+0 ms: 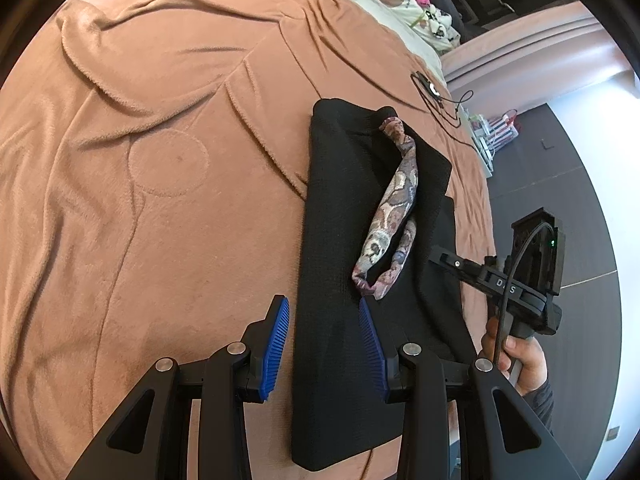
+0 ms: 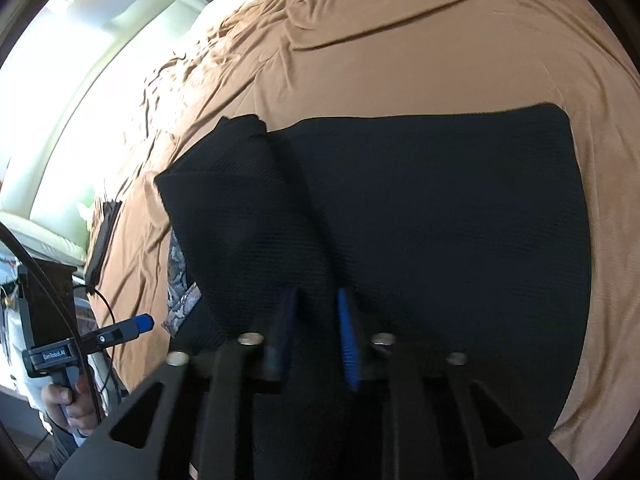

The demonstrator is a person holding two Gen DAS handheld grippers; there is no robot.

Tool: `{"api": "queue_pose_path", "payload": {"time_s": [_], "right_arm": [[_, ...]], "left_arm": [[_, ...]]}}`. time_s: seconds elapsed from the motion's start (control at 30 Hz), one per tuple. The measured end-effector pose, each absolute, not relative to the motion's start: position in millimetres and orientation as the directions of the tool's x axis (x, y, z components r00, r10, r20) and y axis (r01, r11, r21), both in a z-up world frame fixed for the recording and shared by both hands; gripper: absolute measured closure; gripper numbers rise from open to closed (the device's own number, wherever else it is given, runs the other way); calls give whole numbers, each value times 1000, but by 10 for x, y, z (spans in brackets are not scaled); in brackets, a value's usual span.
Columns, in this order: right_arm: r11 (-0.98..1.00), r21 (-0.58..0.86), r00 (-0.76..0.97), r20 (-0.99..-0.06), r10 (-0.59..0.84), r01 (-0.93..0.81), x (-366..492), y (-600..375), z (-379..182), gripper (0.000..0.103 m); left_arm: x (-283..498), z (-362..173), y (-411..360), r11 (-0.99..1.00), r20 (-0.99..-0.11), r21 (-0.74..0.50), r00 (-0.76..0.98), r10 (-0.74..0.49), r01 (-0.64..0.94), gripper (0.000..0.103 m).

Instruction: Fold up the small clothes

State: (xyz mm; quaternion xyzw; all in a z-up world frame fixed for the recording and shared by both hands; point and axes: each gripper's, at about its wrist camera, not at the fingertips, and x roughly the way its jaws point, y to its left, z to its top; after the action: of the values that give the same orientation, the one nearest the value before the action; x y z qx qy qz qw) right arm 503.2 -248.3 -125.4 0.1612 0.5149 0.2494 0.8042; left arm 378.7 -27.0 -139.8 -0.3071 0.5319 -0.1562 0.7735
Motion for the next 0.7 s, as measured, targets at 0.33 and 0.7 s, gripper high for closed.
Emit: {"api": "queue_pose_path", "payload": {"time_s": [0.33,0.7], "right_arm": [[878,397,484,-732,479,-268,4861,-2538,-776,102],[870,434,589,-649,482,-235,4661,-2841,-473,70]], "left_arm": [[3772,-1561,-496,776,-750,-627,323,-577,-67,65],[3782,-1615,-517,779,-755,-623,314,-575,-71,65]]}}
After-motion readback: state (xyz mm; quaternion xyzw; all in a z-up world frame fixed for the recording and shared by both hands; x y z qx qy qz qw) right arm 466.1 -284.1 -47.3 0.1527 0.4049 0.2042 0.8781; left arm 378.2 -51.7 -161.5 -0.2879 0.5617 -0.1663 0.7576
